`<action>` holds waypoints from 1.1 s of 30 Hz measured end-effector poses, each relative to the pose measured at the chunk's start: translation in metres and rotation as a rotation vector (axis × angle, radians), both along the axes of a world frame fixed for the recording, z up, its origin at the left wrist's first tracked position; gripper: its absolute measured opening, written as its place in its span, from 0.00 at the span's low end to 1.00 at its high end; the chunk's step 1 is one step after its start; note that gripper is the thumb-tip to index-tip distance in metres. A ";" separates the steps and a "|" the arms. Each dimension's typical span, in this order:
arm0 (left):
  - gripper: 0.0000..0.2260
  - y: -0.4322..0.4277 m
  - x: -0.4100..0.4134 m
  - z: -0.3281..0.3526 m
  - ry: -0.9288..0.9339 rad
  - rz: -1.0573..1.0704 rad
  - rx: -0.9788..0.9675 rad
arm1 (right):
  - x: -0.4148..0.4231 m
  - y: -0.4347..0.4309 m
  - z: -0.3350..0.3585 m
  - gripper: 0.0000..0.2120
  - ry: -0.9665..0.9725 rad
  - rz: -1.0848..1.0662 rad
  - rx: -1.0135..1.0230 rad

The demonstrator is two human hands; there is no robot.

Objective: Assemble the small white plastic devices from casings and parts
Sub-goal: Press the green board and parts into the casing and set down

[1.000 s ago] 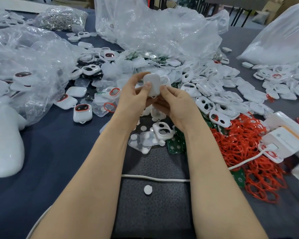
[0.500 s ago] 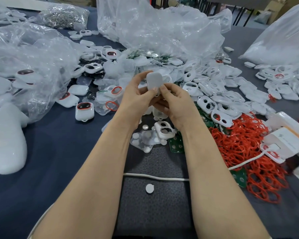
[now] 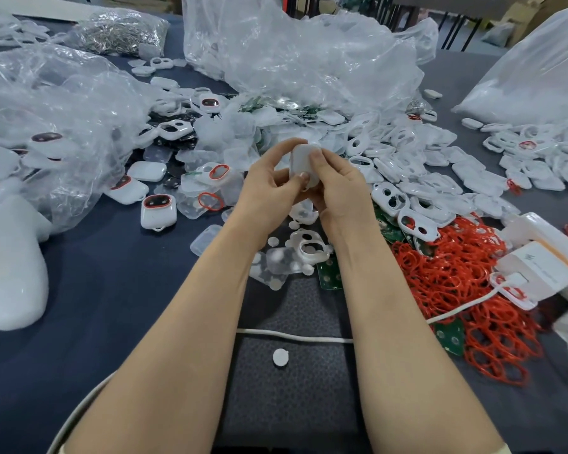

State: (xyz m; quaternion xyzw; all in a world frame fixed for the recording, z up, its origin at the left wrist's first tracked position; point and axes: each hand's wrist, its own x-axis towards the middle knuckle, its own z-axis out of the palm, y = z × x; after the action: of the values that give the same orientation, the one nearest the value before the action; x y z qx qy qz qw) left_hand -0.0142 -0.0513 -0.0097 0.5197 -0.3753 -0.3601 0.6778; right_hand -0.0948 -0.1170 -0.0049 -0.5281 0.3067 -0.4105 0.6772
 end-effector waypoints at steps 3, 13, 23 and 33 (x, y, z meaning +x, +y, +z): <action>0.16 0.001 0.002 -0.001 0.095 0.012 -0.024 | 0.000 -0.002 0.002 0.09 0.004 0.066 0.012; 0.12 0.002 0.006 0.006 0.370 -0.052 0.030 | -0.012 -0.008 0.000 0.09 0.065 0.178 -0.019; 0.20 0.004 0.008 0.001 0.143 -0.053 0.035 | -0.009 -0.005 -0.003 0.12 0.017 0.203 0.004; 0.07 0.007 0.008 0.008 0.286 -0.013 -0.040 | -0.016 -0.003 0.002 0.08 0.151 0.206 -0.161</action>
State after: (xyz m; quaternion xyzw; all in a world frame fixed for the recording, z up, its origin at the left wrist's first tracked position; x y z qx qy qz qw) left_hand -0.0060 -0.0439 -0.0016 0.4469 -0.2854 -0.4274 0.7323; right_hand -0.1110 -0.1203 -0.0033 -0.6386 0.2669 -0.3211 0.6464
